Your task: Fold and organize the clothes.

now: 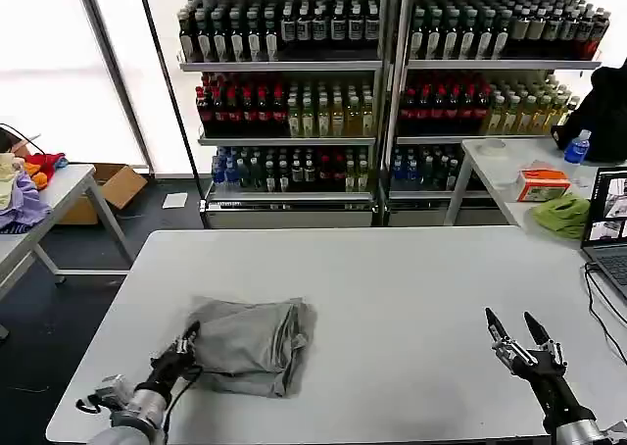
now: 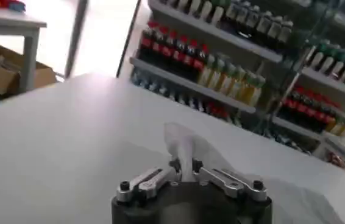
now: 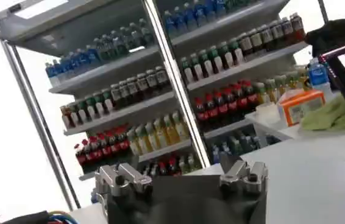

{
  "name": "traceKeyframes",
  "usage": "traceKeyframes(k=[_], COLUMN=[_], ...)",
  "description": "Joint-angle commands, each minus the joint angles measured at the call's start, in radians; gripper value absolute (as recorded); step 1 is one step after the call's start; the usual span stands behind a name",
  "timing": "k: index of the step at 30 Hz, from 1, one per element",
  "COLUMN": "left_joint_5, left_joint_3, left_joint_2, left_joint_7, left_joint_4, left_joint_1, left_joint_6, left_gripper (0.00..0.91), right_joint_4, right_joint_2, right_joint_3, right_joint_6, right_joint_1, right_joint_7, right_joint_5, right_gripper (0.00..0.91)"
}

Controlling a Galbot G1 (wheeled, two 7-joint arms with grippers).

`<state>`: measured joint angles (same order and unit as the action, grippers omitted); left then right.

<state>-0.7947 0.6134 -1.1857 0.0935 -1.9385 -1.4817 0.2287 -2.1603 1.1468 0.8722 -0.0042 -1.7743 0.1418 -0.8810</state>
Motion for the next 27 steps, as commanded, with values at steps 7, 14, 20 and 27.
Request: traceKeyframes(k=[7,14,20,27], left_joint_5=[-0.178,-0.248,-0.24,-0.083], left_joint_3=[0.573,0.587,0.433,-0.09], left_joint_2=[0.303,0.425,0.351,0.188], left_joint_7=[-0.103,-0.09,-0.007,0.201], left_joint_4=[0.125,0.036,-0.17,-0.374], left_joint_1=[-0.108,-0.098,-0.064,0.024], left_joint_6=[0.02,0.082,0.107,0.104], left_gripper=[0.01,0.01,0.01,0.01], right_joint_4=[0.02,0.034,0.052,0.06], right_joint_2=[-0.015,-0.002,0.014,0.038], right_joint_3=[-0.028,-0.058,-0.081,-0.075], right_joint_6=[0.004,0.02,0.031,0.042], right_joint_1=[0.035,0.06,0.086,0.093], right_joint_7=[0.009,0.008,0.009,0.006], right_joint_5=[-0.003,0.004,0.016,0.036], right_gripper=[0.907,0.907,0.907,0.907])
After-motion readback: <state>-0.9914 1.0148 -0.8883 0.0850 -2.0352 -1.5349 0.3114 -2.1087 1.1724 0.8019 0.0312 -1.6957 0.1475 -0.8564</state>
